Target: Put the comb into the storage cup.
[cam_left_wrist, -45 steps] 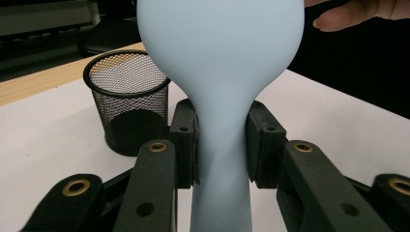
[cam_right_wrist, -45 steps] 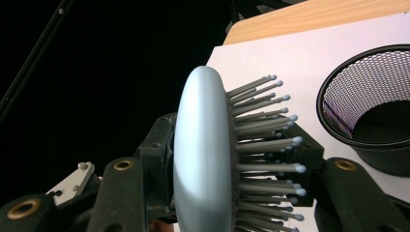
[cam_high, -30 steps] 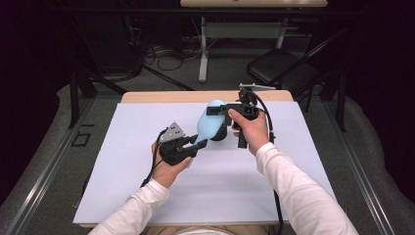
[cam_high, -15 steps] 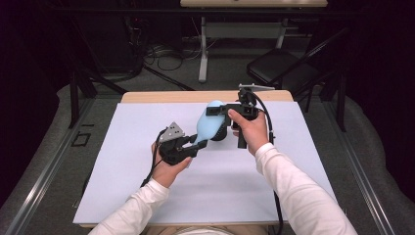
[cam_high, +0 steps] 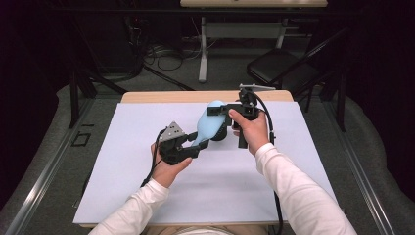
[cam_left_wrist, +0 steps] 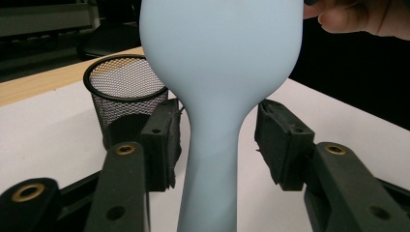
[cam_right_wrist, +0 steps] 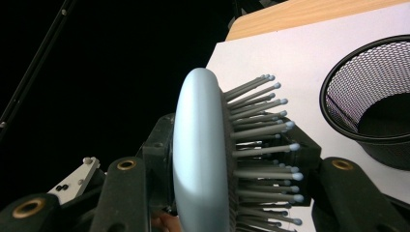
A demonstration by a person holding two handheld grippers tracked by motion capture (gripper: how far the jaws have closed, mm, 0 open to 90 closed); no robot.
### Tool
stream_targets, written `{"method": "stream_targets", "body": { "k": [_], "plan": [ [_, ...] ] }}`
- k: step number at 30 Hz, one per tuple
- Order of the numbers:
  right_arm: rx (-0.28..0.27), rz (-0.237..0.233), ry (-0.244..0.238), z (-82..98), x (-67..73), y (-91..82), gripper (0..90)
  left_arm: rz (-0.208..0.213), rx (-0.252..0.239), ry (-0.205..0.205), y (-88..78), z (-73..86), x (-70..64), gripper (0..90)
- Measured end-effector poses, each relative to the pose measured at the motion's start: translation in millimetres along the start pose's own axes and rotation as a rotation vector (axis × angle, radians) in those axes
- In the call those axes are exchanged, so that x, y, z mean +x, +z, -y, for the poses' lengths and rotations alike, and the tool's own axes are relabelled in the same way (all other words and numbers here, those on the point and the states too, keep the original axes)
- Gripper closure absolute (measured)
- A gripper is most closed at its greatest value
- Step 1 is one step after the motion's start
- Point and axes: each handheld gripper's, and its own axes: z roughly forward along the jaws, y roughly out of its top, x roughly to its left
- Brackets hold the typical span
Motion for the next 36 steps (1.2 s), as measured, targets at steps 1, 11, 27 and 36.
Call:
{"method": "stream_targets", "body": {
  "k": [1,11,27,36],
  "plan": [
    [0.0,-0.001,0.0,-0.1,-0.3,-0.1,49.4,-0.001,0.0,0.0,0.2,0.1,0.0,49.7],
    [-0.009,0.009,0.004,-1.3,-3.6,-2.5,49.4,-0.014,-0.01,-0.006,0.2,-0.2,1.5,43.3],
    [-0.038,0.03,0.025,-5.4,-13.5,-11.0,49.4,-0.013,-0.022,-0.026,-1.3,-1.0,4.0,40.7],
    [-0.052,0.037,0.03,-7.7,-17.2,-16.1,49.4,-0.025,-0.035,-0.026,-4.3,-2.4,4.8,40.7]
  ]
}}
